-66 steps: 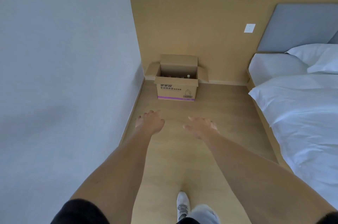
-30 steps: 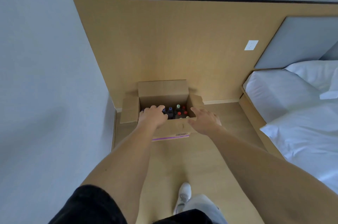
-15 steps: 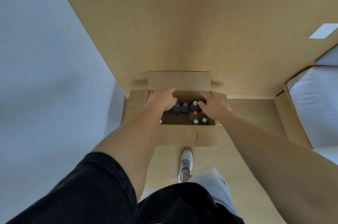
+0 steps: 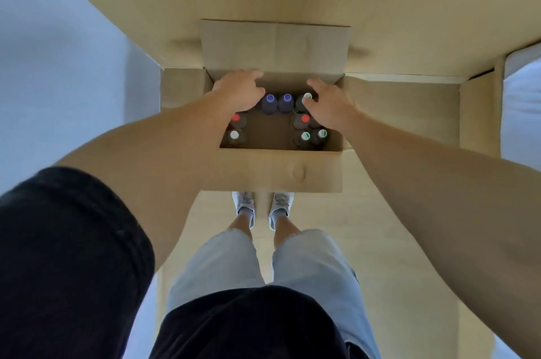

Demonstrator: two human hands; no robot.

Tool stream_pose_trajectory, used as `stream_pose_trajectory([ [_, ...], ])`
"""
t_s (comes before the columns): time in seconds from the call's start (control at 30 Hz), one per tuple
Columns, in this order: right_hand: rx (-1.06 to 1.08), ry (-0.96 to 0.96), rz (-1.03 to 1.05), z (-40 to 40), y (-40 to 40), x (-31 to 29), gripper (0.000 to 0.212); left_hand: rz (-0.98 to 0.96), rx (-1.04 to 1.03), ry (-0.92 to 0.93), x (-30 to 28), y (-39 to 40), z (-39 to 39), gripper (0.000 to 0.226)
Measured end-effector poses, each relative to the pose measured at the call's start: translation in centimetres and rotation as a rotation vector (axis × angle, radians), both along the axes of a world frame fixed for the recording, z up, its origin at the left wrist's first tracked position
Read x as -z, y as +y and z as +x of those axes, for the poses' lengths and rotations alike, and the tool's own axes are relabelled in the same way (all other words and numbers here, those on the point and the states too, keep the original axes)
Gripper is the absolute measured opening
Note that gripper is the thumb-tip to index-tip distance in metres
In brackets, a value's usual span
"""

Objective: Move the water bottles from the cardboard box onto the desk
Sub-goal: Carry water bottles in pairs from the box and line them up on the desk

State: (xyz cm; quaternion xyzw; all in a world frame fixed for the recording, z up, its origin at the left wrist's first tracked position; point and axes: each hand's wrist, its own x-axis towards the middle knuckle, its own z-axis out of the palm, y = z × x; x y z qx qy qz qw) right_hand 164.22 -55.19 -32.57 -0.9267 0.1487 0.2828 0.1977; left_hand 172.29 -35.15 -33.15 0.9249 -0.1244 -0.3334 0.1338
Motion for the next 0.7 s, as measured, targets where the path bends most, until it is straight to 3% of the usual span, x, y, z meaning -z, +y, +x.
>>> stream_pose_trajectory([
  [0.33, -0.037, 0.195, 0.057, 1.0, 2.4, 12.4, 0.056, 0.128, 0.013, 0.19, 13.5, 4.0, 0.4, 0.049],
  [0.7, 0.01, 0.298, 0.076, -0.2, 2.8, 23.6, 0.055, 0.237, 0.044, 0.274, 26.8, 7.0, -0.5, 0.045],
])
